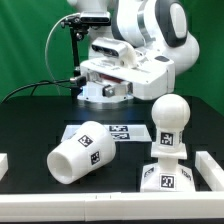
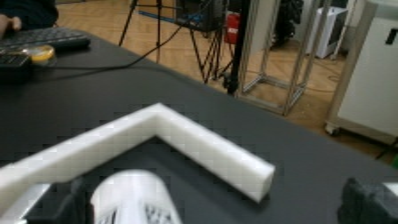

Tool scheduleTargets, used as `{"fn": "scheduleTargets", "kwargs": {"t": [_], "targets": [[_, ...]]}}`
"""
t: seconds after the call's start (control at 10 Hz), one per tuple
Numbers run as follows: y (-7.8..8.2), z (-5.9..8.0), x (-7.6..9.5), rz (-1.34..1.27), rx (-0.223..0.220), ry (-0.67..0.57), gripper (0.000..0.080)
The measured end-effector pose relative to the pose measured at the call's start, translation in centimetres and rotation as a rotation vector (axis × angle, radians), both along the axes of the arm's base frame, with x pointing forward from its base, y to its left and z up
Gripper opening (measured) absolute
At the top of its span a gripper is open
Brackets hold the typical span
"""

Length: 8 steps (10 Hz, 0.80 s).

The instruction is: Assemble lamp

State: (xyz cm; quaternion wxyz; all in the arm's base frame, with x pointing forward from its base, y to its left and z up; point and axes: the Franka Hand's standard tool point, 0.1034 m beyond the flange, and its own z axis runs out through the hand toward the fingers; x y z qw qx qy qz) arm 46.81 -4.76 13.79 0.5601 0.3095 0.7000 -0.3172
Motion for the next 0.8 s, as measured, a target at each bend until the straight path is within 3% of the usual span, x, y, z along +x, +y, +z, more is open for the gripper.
{"fn": "scheduleTargets", "kwargs": {"t": [0.1, 0.3, 0.7, 0.8], "targets": [[-1.3, 0.9, 1.0, 0.012, -0.026, -0.007, 0.0699], [-2.7, 0.9, 2.4, 0.031, -0.044, -0.002, 0.0699], [-2.4, 0.7, 2.1, 0.029, -0.041, 0.003, 0.0699], [-2.3, 1.4, 1.7, -0.047, -0.024, -0.029, 0.0699]]}}
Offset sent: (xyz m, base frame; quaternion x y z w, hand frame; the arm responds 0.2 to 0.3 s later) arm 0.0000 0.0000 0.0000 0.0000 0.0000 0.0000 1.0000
